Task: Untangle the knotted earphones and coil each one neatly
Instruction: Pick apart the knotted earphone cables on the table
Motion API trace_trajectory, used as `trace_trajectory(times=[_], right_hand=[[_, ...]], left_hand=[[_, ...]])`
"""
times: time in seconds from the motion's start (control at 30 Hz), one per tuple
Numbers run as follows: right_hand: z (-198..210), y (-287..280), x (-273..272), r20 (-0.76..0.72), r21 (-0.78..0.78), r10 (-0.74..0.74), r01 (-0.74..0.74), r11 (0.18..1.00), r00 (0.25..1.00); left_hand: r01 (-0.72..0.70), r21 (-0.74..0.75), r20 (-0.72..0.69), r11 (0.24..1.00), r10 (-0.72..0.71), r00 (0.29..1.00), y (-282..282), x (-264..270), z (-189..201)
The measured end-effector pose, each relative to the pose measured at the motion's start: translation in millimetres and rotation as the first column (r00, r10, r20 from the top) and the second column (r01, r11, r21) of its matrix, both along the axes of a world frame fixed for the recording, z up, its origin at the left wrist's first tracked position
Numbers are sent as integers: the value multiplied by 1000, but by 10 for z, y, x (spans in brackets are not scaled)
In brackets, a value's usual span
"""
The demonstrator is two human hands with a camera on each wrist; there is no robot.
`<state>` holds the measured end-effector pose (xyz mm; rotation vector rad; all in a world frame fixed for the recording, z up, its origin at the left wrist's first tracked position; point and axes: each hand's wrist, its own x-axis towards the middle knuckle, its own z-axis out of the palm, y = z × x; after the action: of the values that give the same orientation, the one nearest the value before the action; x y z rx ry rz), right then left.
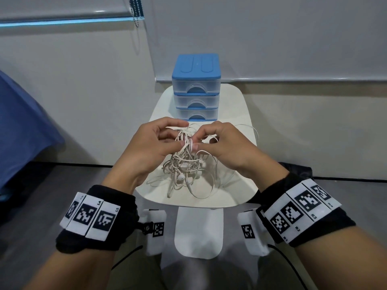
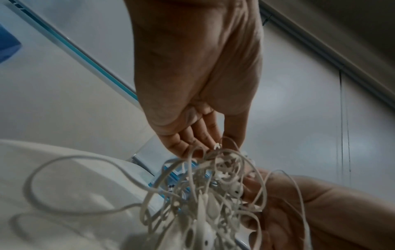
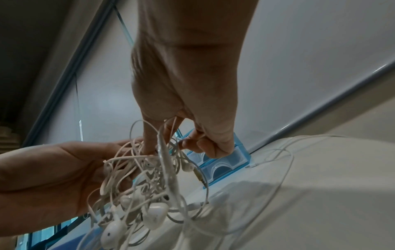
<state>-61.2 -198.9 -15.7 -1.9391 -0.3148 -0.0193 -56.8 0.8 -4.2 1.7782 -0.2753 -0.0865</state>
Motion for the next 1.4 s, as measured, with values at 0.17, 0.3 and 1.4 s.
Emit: trace_trajectory(times=[0.17,0.3,1.4], right_hand=[[-9,-5,45,26,-20,-68,69,997,997],[22,-14,23,19,-51,-91,92,994,996],[103,-51,13,24,-161,-112,115,980,993]], left_hand=[[-17,-7,23,1000,17,1000,-41,3,4],[-53,-7,44,999,53,998,-81,5,1],[-90,72,-32,993,93,995,-100,73,-24]])
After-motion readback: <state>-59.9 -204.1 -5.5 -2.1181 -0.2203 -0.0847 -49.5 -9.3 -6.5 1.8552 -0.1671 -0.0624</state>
